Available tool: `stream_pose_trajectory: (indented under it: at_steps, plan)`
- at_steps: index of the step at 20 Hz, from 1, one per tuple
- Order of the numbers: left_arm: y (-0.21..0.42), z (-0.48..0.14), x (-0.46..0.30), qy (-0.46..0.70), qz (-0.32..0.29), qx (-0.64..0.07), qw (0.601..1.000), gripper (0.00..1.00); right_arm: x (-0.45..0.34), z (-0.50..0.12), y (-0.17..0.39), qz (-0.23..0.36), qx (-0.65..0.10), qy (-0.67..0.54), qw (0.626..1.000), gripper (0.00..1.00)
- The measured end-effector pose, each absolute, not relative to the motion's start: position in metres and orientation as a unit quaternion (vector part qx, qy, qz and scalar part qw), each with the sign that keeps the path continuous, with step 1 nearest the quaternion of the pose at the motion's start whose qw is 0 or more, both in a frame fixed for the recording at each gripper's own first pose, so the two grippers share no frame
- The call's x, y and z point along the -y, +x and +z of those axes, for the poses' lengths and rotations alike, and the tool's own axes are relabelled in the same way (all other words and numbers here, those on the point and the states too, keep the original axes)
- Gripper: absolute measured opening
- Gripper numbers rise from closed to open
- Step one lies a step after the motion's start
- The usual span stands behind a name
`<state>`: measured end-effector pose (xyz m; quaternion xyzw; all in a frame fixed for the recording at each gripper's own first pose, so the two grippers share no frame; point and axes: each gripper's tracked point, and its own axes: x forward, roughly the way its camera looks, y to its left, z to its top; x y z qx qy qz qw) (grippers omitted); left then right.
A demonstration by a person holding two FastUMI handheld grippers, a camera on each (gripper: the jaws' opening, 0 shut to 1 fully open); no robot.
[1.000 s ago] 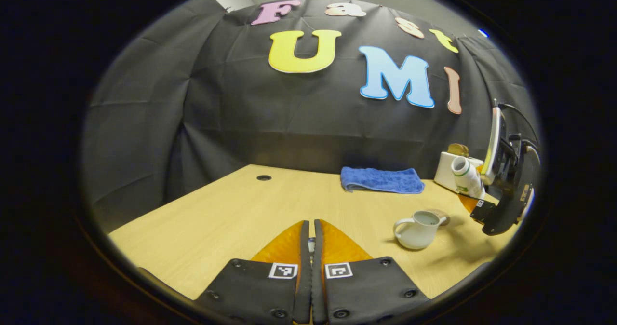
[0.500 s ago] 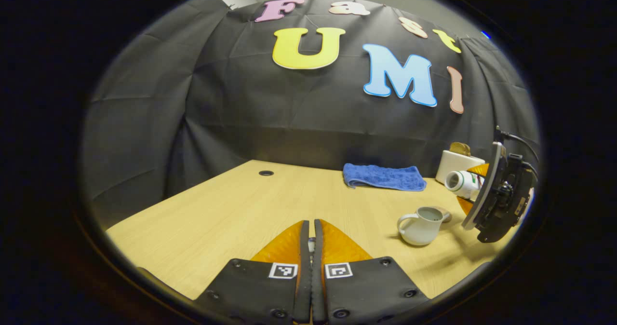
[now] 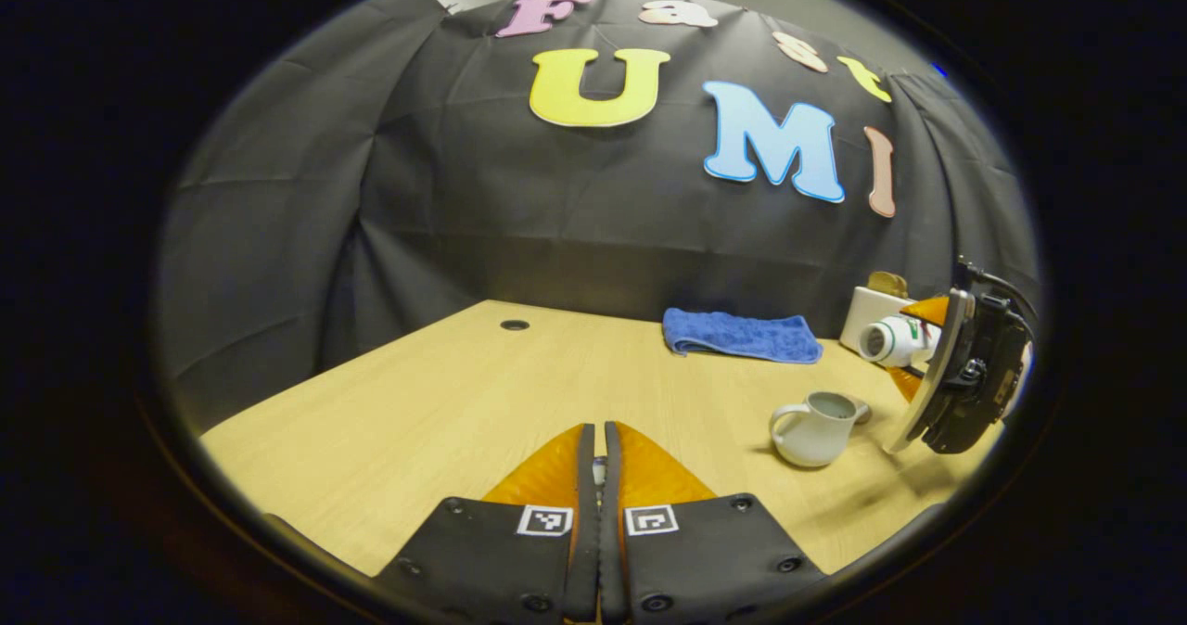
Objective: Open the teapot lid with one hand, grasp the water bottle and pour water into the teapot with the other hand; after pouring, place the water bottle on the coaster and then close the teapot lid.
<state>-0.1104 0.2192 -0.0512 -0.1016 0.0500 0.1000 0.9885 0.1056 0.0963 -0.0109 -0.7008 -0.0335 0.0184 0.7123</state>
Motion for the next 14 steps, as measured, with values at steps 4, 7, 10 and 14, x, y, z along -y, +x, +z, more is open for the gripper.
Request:
stream_pose_trajectory:
  at_steps: [4,7,10,14]
  plan:
    - [-0.1098,-0.0534,-0.2189,-0.101,0.099,-0.053,0.988,0.11,-0.0976,-0.0107,0.1052,0.016,0.041,-0.715,0.698,0.72]
    - [-0.1096,-0.0535,-0.2190,-0.100,0.099,-0.055,0.988,0.11,-0.0983,-0.0109,0.1061,0.017,0.044,-0.722,0.690,0.72]
    - [-0.1095,-0.0546,-0.2189,-0.100,0.100,-0.057,0.988,0.07,-0.1000,-0.0107,0.1058,0.017,0.047,-0.730,0.682,0.72]
    - [-0.1095,-0.0551,-0.2193,-0.100,0.100,-0.060,0.988,0.11,-0.1027,-0.0094,0.1049,0.018,0.054,-0.742,0.667,0.72]
